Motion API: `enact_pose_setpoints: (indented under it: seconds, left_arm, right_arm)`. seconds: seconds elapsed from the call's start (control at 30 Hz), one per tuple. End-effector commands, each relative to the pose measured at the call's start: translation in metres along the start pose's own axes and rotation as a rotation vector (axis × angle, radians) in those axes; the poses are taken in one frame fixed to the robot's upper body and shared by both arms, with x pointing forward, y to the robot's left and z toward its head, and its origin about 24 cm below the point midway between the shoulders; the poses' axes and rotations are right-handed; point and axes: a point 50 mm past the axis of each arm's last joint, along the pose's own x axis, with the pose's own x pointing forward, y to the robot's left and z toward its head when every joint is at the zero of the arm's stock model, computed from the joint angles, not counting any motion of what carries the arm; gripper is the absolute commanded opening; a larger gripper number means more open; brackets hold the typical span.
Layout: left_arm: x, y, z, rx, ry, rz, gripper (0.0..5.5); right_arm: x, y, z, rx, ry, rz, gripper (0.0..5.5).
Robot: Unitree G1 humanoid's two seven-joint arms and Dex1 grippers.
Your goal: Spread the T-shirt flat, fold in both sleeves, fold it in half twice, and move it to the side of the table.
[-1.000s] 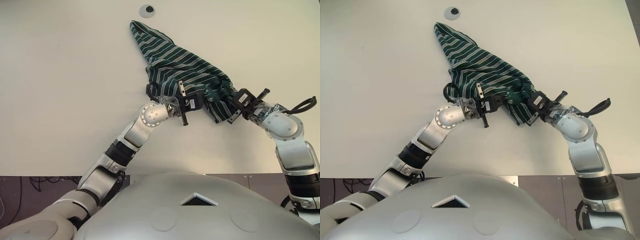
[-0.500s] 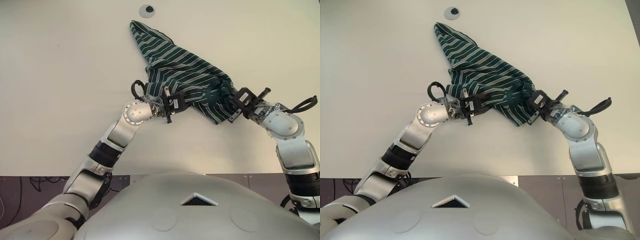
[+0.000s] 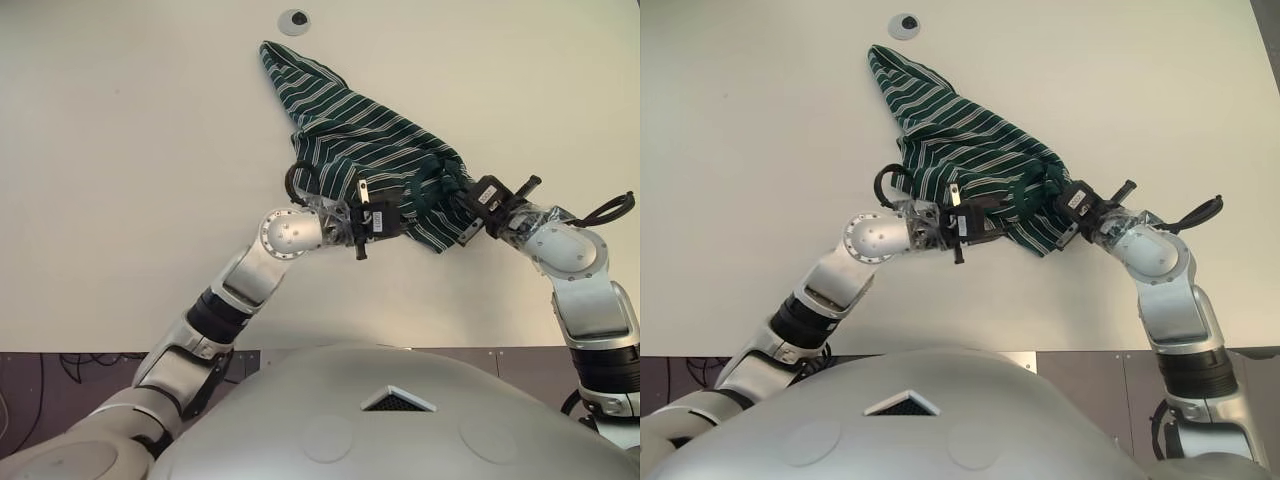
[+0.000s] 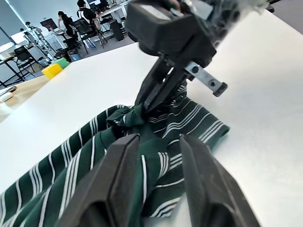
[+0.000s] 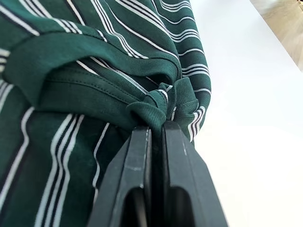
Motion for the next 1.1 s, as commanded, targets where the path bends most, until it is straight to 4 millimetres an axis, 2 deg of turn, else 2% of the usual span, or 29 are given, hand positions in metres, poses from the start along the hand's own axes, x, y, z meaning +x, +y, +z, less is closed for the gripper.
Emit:
enact_pose_setpoints:
  seconds: [0.03, 0.43, 0.7, 0.8, 0.97, 1.1]
  left_arm:
    - [0.011, -0.002, -0.010, 0.048, 0.053, 0.000, 1.52]
    - [0.023, 0.002, -0.023, 0.078, 0.068, 0.078, 1.52]
    - [0.021, 0.006, -0.029, 0.096, 0.095, 0.135, 0.21]
    - [0.019, 0.006, -0.030, 0.111, 0.101, 0.152, 0.00]
    - [0.017, 0.010, -0.024, 0.099, 0.052, 0.191, 0.00]
    - [0.002, 0.035, -0.006, -0.002, -0.055, 0.290, 0.00]
  right_arm:
    - [0.001, 0.000, 0.001, -0.007, 0.001, 0.000, 0.05]
    - [0.002, 0.001, 0.001, -0.004, -0.004, 0.000, 0.05]
    - [0.004, 0.000, 0.004, -0.012, -0.012, 0.006, 0.05]
    - [0.005, -0.001, 0.005, -0.019, -0.018, 0.011, 0.05]
    - [0.004, 0.000, 0.004, -0.018, -0.015, 0.013, 0.05]
    - [0.000, -0.016, 0.014, -0.045, -0.076, -0.075, 0.05]
